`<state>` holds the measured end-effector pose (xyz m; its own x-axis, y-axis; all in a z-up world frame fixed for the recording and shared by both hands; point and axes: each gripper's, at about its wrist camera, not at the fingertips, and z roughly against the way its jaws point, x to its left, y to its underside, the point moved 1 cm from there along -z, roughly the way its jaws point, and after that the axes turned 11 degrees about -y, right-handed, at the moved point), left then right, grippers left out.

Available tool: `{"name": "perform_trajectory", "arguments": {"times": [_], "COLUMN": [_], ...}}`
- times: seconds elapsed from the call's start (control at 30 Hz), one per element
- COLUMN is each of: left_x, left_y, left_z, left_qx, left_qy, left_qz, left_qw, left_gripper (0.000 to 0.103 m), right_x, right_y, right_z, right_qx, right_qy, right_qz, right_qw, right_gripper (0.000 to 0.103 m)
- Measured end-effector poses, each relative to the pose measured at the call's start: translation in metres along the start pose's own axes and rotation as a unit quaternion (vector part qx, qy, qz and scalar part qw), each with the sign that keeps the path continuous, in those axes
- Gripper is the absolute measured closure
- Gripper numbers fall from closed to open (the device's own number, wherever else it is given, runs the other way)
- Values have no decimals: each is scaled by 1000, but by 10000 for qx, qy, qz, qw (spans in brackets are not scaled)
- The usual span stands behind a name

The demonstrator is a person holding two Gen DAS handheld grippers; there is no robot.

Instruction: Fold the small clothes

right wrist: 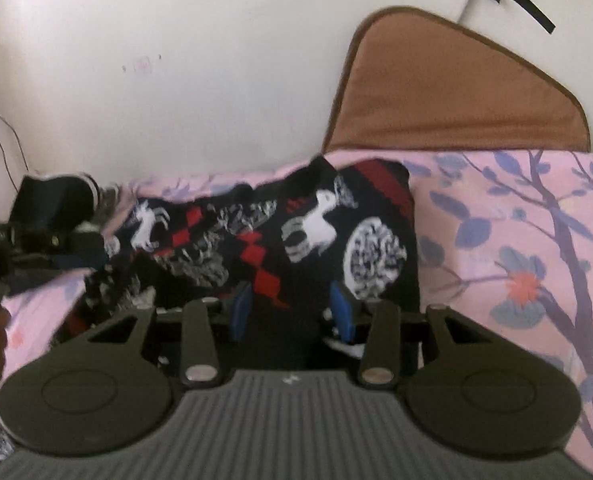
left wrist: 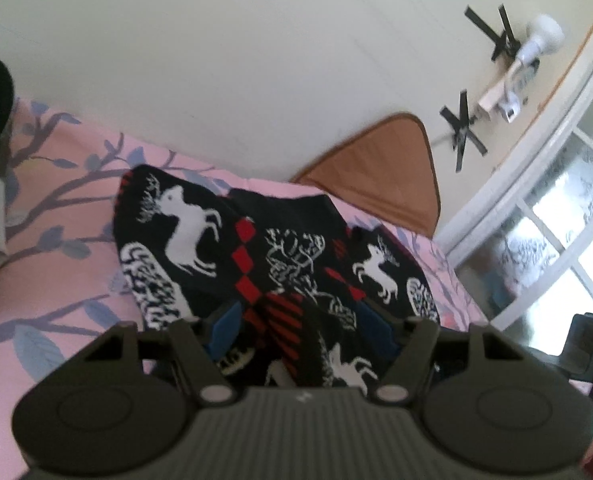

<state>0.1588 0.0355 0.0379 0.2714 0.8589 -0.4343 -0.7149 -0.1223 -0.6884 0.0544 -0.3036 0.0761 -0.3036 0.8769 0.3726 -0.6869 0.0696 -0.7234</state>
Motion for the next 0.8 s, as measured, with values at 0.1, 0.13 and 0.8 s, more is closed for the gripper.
{"name": "perform_trajectory", "arguments": {"times": [0.1,0.13,0.8], "left_x": [-4,-5,-21], "left_y": [6,8,20], "left_z": [-10,-13,-20], "left_qx": [190,249,176], "left_qy": [-69,-115,-674], "left_qz": [-127,-172,-911], "left_qw": [9997,9995,9934], "left_gripper": [46,47,58], "right_x": [-8,-10,-8], "right_y": [6,9,-1], "right_z": [2,1,-6], "right_qx": [117,174,447], "right_qy": [-32,-40,386], "right_qz": [-144,-172,146], "right_qw": [9998,9997,9981], "right_gripper": [56,56,86]}}
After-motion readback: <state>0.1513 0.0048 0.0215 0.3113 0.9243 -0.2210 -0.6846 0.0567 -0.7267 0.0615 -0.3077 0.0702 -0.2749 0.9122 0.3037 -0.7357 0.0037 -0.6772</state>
